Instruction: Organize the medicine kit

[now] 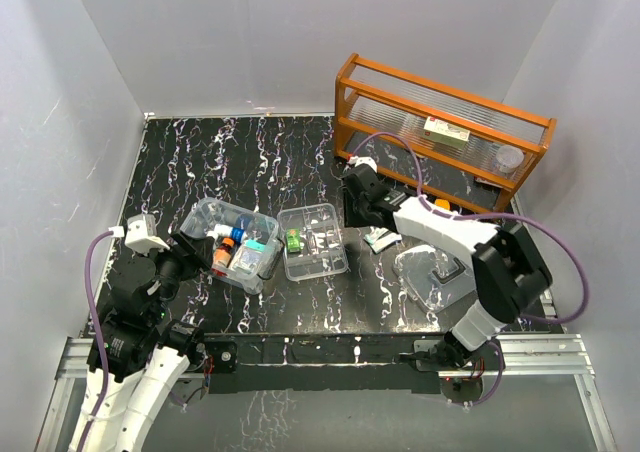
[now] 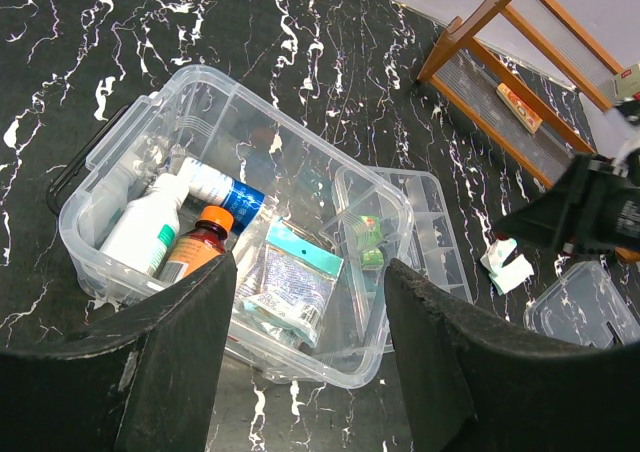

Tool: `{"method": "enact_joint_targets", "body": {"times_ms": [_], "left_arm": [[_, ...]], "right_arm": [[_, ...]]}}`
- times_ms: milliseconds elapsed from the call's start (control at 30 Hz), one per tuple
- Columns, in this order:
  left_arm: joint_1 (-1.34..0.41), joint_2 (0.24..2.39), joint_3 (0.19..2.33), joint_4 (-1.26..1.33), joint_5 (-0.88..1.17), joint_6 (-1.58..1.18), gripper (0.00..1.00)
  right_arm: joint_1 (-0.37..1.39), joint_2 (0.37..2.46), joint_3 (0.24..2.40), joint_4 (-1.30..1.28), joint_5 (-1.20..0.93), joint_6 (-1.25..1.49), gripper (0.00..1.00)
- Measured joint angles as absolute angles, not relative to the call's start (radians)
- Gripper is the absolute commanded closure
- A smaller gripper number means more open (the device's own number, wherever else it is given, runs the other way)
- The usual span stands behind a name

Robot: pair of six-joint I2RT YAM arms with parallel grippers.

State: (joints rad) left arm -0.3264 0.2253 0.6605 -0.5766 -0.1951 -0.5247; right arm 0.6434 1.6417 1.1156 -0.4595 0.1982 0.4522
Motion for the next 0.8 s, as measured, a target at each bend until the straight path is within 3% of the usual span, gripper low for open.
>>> {"method": "enact_joint_targets", "body": {"times_ms": [200,800], "left_arm": [[-0.326,0.225,0.661,-0.577,-0.195,-0.525,0.4],[-0.326,0.215,0.661,-0.577,-0.202,-0.525,0.4]], "right_arm": [[0.728,1.543,1.068,-0.425,0.179,0.454,0.76],[0.815,1.606,1.062,-0.422,0.214,0.474,0.75]]}}
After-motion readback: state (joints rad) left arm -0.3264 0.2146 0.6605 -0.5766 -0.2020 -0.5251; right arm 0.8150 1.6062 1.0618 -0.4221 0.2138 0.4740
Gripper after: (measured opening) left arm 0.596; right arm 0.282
